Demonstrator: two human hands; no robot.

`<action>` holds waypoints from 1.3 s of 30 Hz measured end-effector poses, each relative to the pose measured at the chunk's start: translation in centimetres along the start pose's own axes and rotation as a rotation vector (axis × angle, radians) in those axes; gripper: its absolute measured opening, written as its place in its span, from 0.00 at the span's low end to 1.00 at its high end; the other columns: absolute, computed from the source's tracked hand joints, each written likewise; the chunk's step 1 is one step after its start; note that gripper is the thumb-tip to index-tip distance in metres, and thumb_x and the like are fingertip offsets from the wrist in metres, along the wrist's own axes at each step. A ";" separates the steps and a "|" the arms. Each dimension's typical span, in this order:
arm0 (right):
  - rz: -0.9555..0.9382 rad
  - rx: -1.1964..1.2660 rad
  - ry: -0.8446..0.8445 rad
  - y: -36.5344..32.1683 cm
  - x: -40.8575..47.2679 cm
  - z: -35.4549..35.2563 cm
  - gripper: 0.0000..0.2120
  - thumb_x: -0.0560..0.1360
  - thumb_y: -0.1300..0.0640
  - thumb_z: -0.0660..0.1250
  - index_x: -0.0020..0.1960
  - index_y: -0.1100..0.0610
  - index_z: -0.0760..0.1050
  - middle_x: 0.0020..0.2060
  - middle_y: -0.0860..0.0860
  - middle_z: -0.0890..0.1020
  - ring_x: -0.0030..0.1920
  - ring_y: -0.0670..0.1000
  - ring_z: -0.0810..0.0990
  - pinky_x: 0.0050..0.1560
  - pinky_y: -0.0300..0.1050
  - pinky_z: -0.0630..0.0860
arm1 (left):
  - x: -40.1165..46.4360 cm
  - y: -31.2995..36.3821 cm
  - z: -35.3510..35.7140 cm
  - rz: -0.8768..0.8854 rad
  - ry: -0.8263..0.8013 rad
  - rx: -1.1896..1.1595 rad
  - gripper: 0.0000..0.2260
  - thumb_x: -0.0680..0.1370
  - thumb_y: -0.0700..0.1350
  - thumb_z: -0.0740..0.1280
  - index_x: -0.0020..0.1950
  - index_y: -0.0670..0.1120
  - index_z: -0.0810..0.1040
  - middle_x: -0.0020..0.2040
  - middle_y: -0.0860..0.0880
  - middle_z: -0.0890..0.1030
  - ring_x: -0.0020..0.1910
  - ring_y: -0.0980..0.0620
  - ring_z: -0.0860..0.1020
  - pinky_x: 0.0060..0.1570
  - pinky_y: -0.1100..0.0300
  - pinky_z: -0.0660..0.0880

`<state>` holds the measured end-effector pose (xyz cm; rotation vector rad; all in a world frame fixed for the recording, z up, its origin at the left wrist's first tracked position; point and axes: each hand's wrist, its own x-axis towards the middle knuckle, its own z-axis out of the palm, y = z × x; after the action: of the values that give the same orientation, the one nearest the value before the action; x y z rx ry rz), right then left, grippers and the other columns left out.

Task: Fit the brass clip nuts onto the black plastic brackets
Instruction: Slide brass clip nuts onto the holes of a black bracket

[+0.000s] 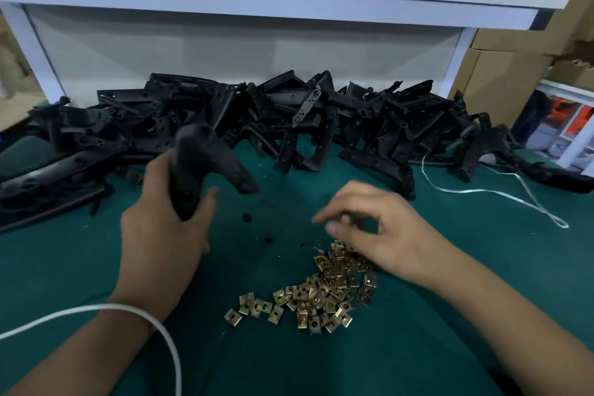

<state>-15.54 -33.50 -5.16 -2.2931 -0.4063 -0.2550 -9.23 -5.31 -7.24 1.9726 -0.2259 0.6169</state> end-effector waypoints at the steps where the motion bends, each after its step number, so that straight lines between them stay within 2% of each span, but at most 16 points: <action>1: 0.005 -0.041 -0.093 0.3 -0.1 -0.1 0.07 0.79 0.55 0.75 0.54 0.45 0.86 0.50 0.44 0.80 0.54 0.50 0.80 0.57 0.52 0.77 | 0.2 -0.3 0.0 -0.059 0.049 -0.017 0.17 0.78 0.47 0.71 0.62 0.60 0.70 0.30 0.50 0.80 0.24 0.54 0.80 0.25 0.71 0.72; 4: 0.062 -0.048 -0.268 0.5 -0.3 -0.1 0.05 0.78 0.49 0.76 0.53 0.41 0.86 0.53 0.42 0.79 0.60 0.47 0.78 0.64 0.49 0.74 | 1.1 -1.6 -0.2 -0.305 0.097 -0.085 0.08 0.76 0.45 0.68 0.51 0.53 0.70 0.29 0.45 0.81 0.22 0.47 0.79 0.17 0.62 0.72; 6: 0.083 -0.038 -0.335 0.4 -0.2 -0.1 0.07 0.78 0.47 0.75 0.56 0.39 0.86 0.56 0.41 0.77 0.64 0.45 0.74 0.67 0.43 0.70 | 1.7 -2.2 -0.3 -0.388 0.084 -0.125 0.06 0.75 0.45 0.67 0.49 0.51 0.71 0.29 0.46 0.81 0.24 0.44 0.80 0.21 0.53 0.75; 8: 0.089 -0.043 -0.352 0.5 0.0 0.0 0.08 0.78 0.47 0.74 0.57 0.38 0.85 0.56 0.41 0.76 0.65 0.44 0.72 0.66 0.40 0.68 | 1.8 -2.3 -0.3 -0.360 0.010 -0.120 0.06 0.76 0.48 0.68 0.48 0.53 0.72 0.30 0.46 0.82 0.26 0.47 0.80 0.30 0.50 0.77; 10: 0.092 -0.047 -0.337 0.7 0.1 0.2 0.07 0.78 0.47 0.75 0.55 0.39 0.85 0.54 0.40 0.77 0.64 0.44 0.73 0.65 0.43 0.69 | 1.5 -2.2 -0.2 -0.313 -0.057 -0.129 0.05 0.77 0.49 0.68 0.48 0.55 0.73 0.32 0.47 0.82 0.29 0.49 0.80 0.36 0.48 0.76; 13: 0.085 -0.060 -0.294 0.8 0.1 0.8 0.03 0.78 0.49 0.75 0.51 0.42 0.84 0.53 0.42 0.78 0.61 0.47 0.74 0.65 0.48 0.71 | 1.1 -1.8 -0.2 -0.220 -0.126 -0.051 0.05 0.79 0.50 0.68 0.51 0.55 0.72 0.34 0.48 0.81 0.33 0.47 0.79 0.38 0.47 0.77; 15: 0.074 -0.013 -0.244 0.9 0.2 1.1 0.04 0.79 0.54 0.75 0.50 0.45 0.83 0.52 0.45 0.79 0.58 0.47 0.76 0.61 0.45 0.73 | 0.8 -1.4 0.0 -0.113 -0.219 0.073 0.10 0.80 0.52 0.68 0.58 0.56 0.71 0.42 0.51 0.82 0.40 0.45 0.80 0.41 0.47 0.77; 18: 0.080 0.173 -0.157 0.6 0.0 1.8 0.04 0.80 0.58 0.73 0.51 0.49 0.82 0.50 0.46 0.82 0.51 0.44 0.79 0.52 0.37 0.74 | 0.1 -0.5 0.1 0.018 -0.351 0.201 0.27 0.79 0.59 0.66 0.76 0.59 0.62 0.61 0.58 0.77 0.58 0.47 0.78 0.53 0.51 0.75; 21: 0.081 0.316 -0.053 0.5 0.2 2.7 0.05 0.80 0.61 0.72 0.53 0.52 0.81 0.46 0.46 0.85 0.48 0.50 0.82 0.50 0.47 0.78 | -0.5 0.2 -0.1 0.163 -0.485 0.209 0.34 0.73 0.69 0.58 0.79 0.71 0.53 0.68 0.67 0.70 0.68 0.56 0.73 0.59 0.56 0.73; 22: 0.075 0.380 -0.018 0.4 0.3 3.0 0.05 0.80 0.63 0.72 0.53 0.54 0.81 0.45 0.46 0.85 0.47 0.50 0.82 0.49 0.47 0.79 | -0.7 0.3 -0.2 0.208 -0.519 0.199 0.34 0.72 0.69 0.58 0.78 0.74 0.51 0.67 0.69 0.69 0.68 0.57 0.73 0.58 0.57 0.74; 24: 0.070 0.521 0.043 0.4 0.5 3.1 0.07 0.79 0.66 0.72 0.54 0.57 0.80 0.43 0.45 0.84 0.45 0.46 0.82 0.48 0.40 0.78 | -0.8 0.3 -0.3 0.283 -0.545 0.197 0.33 0.73 0.69 0.58 0.77 0.76 0.50 0.67 0.68 0.72 0.66 0.56 0.76 0.58 0.54 0.78; 25: 0.065 0.572 0.066 0.4 0.6 3.1 0.07 0.79 0.66 0.72 0.54 0.58 0.80 0.42 0.47 0.84 0.44 0.47 0.82 0.48 0.38 0.78 | -0.8 0.3 -0.3 0.315 -0.544 0.202 0.33 0.74 0.68 0.59 0.78 0.75 0.50 0.66 0.65 0.75 0.63 0.53 0.78 0.56 0.51 0.80; 27: 0.054 0.633 0.115 0.5 0.5 2.8 0.08 0.79 0.67 0.71 0.54 0.57 0.82 0.41 0.50 0.84 0.44 0.50 0.83 0.49 0.39 0.80 | -0.8 0.1 -0.2 0.370 -0.529 0.208 0.32 0.76 0.66 0.60 0.79 0.74 0.52 0.57 0.59 0.79 0.51 0.52 0.81 0.46 0.48 0.81; 31: 0.049 0.831 0.238 0.1 0.6 2.5 0.10 0.76 0.63 0.72 0.57 0.56 0.84 0.45 0.53 0.84 0.45 0.53 0.84 0.50 0.43 0.82 | -0.9 0.2 -0.1 0.458 -0.535 0.234 0.29 0.80 0.62 0.63 0.79 0.71 0.56 0.45 0.58 0.74 0.40 0.55 0.75 0.35 0.56 0.76; 34: 0.065 0.948 0.287 -0.2 0.7 2.5 0.10 0.74 0.61 0.75 0.55 0.58 0.83 0.43 0.55 0.85 0.43 0.56 0.86 0.47 0.46 0.83 | -1.1 0.2 0.1 0.499 -0.512 0.263 0.27 0.81 0.58 0.61 0.79 0.70 0.58 0.42 0.57 0.72 0.36 0.54 0.73 0.30 0.60 0.71; 39: 0.084 0.960 0.268 -0.6 0.6 2.9 0.11 0.72 0.61 0.78 0.53 0.61 0.83 0.44 0.59 0.86 0.44 0.59 0.87 0.47 0.48 0.84 | -1.3 0.5 0.2 0.494 -0.476 0.297 0.27 0.82 0.58 0.62 0.79 0.71 0.58 0.44 0.61 0.74 0.39 0.56 0.75 0.32 0.60 0.75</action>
<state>-15.07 -30.89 -6.57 -1.3084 -0.2165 -0.2482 -10.42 -5.87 -7.59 2.3504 -0.9848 0.4951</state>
